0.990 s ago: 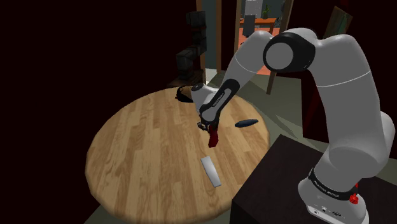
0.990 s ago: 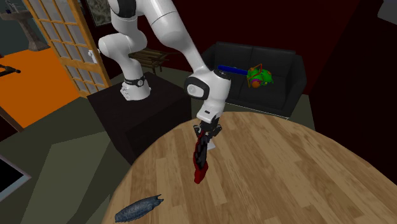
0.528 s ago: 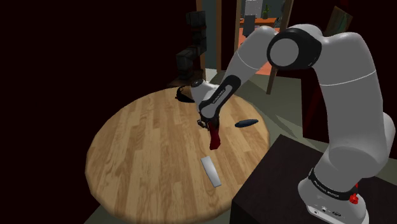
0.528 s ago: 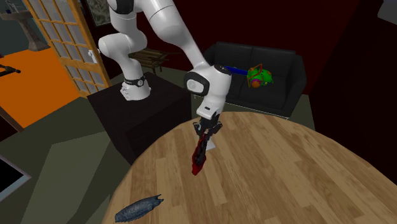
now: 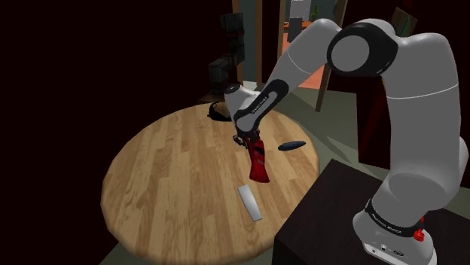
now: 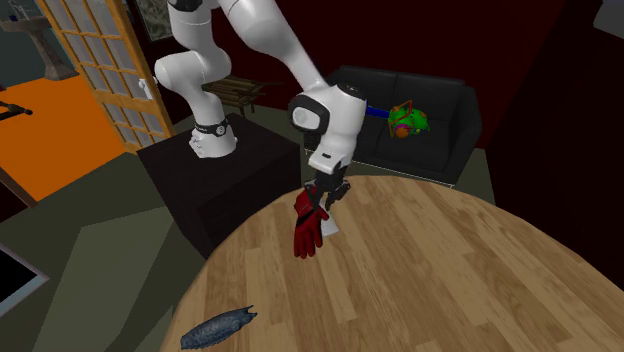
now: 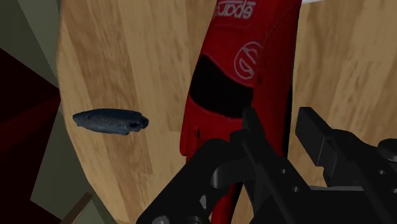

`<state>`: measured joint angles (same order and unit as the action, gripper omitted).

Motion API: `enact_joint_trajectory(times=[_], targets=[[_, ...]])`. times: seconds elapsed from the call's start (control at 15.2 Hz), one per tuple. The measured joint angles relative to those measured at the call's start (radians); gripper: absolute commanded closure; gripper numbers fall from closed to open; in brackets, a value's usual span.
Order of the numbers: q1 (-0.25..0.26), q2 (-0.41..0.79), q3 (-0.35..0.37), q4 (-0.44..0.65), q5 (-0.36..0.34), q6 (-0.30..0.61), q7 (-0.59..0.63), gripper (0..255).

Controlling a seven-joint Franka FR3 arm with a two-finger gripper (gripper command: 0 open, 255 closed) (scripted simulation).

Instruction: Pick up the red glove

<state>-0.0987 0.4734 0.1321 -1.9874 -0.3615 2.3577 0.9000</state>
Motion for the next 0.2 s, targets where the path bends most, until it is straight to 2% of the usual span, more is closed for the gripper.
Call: enact_joint_trajectory(times=[0.2], targets=[[-0.003, -0.024, 0.005, 0.003, 0.010, -0.026, -0.011, 255]])
